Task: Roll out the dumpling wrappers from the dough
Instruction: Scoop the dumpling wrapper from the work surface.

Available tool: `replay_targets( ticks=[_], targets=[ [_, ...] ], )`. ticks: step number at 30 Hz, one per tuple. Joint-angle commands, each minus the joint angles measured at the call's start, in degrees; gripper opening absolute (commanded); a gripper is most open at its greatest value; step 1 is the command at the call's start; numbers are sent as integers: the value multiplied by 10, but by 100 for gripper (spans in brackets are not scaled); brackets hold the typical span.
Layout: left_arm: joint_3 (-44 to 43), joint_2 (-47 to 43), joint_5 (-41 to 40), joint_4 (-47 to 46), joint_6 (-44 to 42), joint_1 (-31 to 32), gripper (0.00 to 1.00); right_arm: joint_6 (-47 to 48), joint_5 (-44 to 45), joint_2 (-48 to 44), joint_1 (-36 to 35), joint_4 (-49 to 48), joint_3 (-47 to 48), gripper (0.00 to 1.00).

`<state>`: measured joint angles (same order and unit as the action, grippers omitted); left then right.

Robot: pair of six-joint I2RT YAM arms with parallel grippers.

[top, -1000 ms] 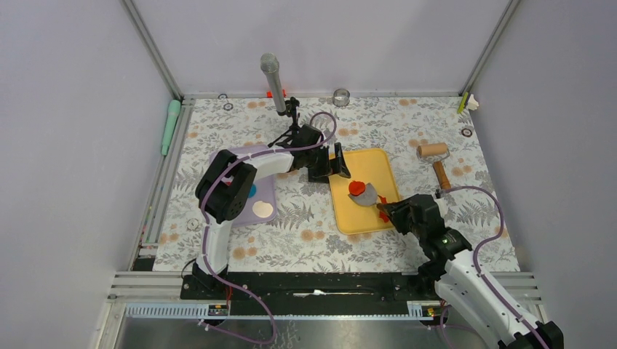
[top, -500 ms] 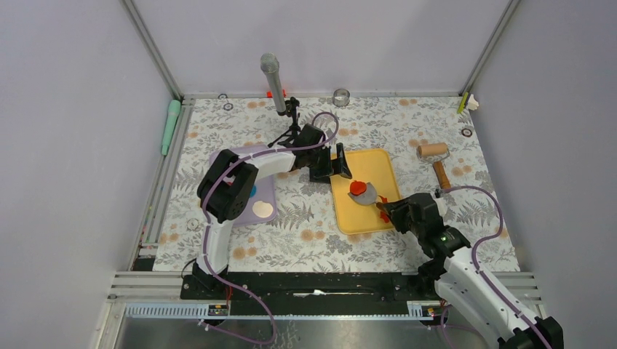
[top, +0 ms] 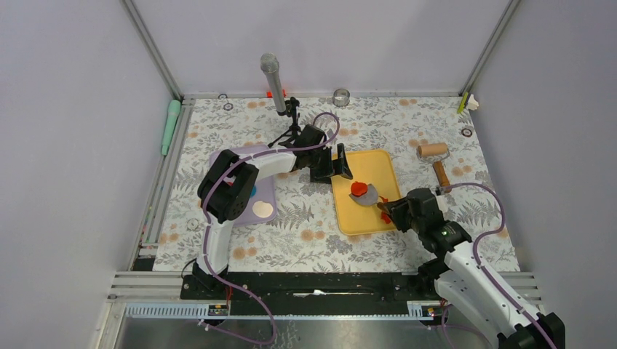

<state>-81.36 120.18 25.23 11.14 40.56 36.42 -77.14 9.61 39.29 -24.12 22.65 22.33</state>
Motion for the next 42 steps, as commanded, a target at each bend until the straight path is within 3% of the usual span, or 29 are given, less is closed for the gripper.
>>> replay_targets(
  ticks=[1,10,24,35,42],
  targets=[
    [15,41,-25,64,-10,4,99,14,40,-19,-3,113,13,0],
    [17,42,-17,61,-11,1,99,26,42,-47,-2,145,23,0],
    [14,44,0,58,-10,4,99,15,38,30,-2,2,-20,0],
    [13,39,-6,62,-13,2,99,47,43,-53,-2,134,13,0],
    [10,40,-4,63,-14,1,99,75,29,-32,-2,134,24,0]
  ],
)
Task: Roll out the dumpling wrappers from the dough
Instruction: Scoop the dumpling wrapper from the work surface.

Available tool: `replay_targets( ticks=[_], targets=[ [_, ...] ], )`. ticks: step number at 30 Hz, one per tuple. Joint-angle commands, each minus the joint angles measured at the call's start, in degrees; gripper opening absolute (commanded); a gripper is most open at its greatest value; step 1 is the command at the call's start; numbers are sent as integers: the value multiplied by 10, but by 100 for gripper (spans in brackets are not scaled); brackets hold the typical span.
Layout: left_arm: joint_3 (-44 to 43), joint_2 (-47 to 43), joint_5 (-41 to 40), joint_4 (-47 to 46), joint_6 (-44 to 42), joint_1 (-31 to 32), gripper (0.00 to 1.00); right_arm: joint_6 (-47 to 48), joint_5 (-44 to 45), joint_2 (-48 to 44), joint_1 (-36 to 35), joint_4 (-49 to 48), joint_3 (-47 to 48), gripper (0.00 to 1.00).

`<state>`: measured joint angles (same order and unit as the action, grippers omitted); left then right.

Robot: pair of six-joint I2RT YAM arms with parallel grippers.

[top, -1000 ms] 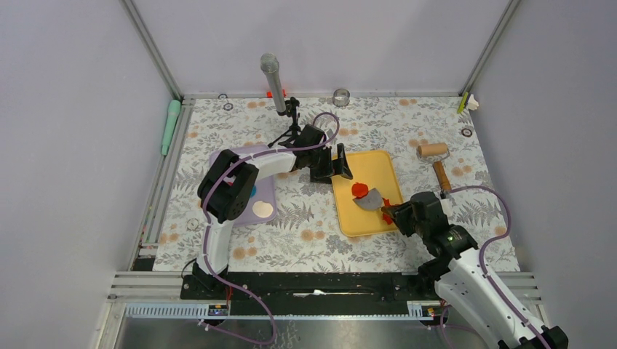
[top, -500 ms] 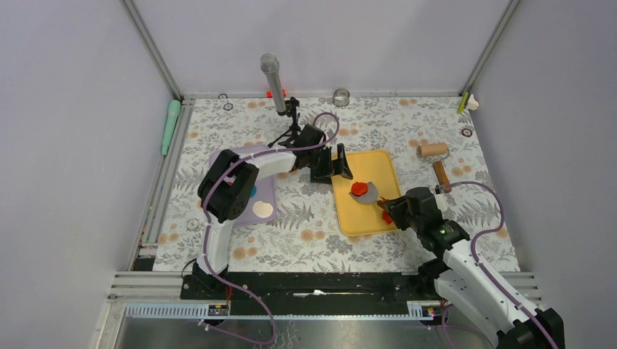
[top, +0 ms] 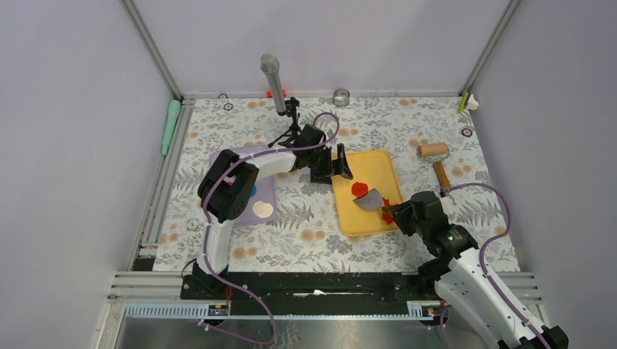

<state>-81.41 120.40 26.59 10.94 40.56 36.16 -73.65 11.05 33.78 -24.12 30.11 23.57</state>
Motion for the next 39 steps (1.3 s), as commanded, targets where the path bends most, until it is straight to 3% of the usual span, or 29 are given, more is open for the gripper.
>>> replay_targets(
  ticks=[1,13,27,36,39],
  targets=[
    [12,39,-15,64,-14,4,99,41,17,31,-2,48,11,0],
    [14,36,-4,61,-13,4,99,29,7,133,-3,-104,-21,0],
    [14,38,-7,60,-14,4,99,48,33,35,-2,18,-12,0],
    [-7,13,-13,108,-40,4,99,64,4,126,-2,-149,-45,0],
    [-21,-9,-26,140,-59,4,99,89,3,133,0,-161,-32,0]
  ],
)
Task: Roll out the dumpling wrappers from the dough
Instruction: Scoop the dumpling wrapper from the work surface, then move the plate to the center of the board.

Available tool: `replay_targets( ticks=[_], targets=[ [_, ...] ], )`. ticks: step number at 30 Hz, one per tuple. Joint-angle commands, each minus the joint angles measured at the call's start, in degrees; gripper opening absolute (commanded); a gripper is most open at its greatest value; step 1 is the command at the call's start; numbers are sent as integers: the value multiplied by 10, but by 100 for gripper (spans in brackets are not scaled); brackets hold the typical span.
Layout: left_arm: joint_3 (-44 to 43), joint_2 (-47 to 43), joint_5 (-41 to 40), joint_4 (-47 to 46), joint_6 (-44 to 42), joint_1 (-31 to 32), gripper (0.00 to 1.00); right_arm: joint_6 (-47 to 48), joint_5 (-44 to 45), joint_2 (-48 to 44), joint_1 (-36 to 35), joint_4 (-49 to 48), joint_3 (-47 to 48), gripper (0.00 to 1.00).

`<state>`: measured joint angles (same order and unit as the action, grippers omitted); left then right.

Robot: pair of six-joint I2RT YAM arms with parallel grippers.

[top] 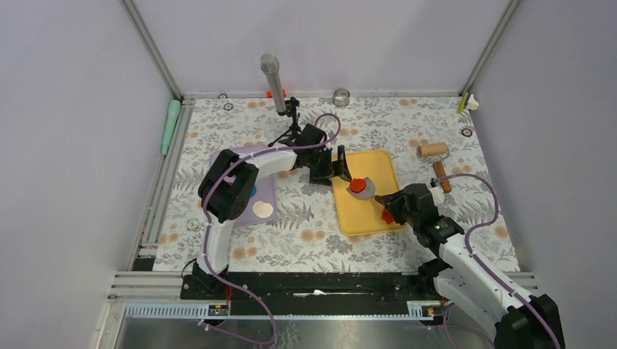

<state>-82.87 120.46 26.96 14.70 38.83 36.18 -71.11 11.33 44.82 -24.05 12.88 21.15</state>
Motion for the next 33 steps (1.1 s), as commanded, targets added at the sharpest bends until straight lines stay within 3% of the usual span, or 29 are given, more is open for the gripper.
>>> replay_targets(
  ticks=[1,10,15,18,22,28,33],
  targets=[
    [-13,-15,-33,116,-48,4,99,72,-2,19,0,10,-4,0],
    [-20,-104,-32,184,-83,10,99,161,-38,-72,24,-1,-2,0],
    [53,-203,52,156,-65,8,99,176,-75,-64,50,-2,6,0],
    [98,-261,-3,184,-62,-15,99,184,-104,-50,63,-17,11,0],
    [185,-319,-91,180,-27,-100,99,187,-134,-34,77,-39,15,0],
    [155,-249,-243,198,-54,-130,99,183,-152,-23,85,-57,14,0],
    [163,-227,-319,147,-36,-119,72,177,-155,-43,85,-53,11,0]
  ],
)
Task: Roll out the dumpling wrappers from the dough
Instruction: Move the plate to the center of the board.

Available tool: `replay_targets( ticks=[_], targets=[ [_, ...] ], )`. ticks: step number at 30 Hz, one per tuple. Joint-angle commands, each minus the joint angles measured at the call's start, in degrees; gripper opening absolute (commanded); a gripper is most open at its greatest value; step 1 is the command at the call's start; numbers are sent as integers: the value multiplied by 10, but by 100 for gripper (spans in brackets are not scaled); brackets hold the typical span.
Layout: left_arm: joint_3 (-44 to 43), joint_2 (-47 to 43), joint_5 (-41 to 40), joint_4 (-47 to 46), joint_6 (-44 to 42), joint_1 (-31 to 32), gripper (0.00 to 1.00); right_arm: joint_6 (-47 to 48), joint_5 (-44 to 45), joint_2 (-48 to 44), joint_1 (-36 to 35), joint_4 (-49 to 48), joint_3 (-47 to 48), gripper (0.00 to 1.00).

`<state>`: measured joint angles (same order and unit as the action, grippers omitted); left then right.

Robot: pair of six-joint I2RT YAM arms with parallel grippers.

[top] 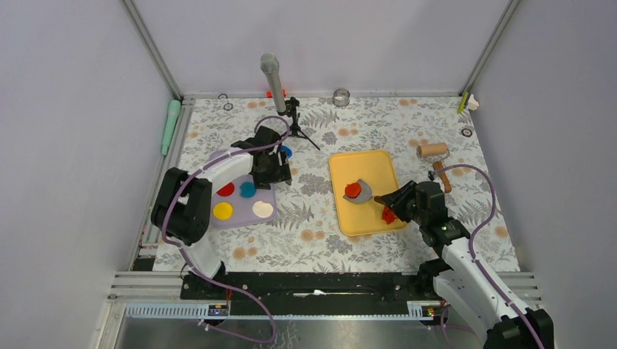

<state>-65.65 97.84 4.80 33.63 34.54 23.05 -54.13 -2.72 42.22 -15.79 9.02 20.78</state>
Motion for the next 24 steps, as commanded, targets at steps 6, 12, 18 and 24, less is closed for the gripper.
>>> replay_targets(
  ticks=[6,12,18,24],
  targets=[
    [-5,38,-140,-64,8,21,63,1,-16,-16,2,-11,12,0],
    [-11,77,-153,-63,2,24,51,-8,-10,-24,2,-12,10,0],
    [2,63,-153,-57,13,45,11,-11,-13,-24,2,-11,10,0],
    [54,31,-113,-21,22,88,0,4,-16,-11,3,-11,26,0]
  ],
)
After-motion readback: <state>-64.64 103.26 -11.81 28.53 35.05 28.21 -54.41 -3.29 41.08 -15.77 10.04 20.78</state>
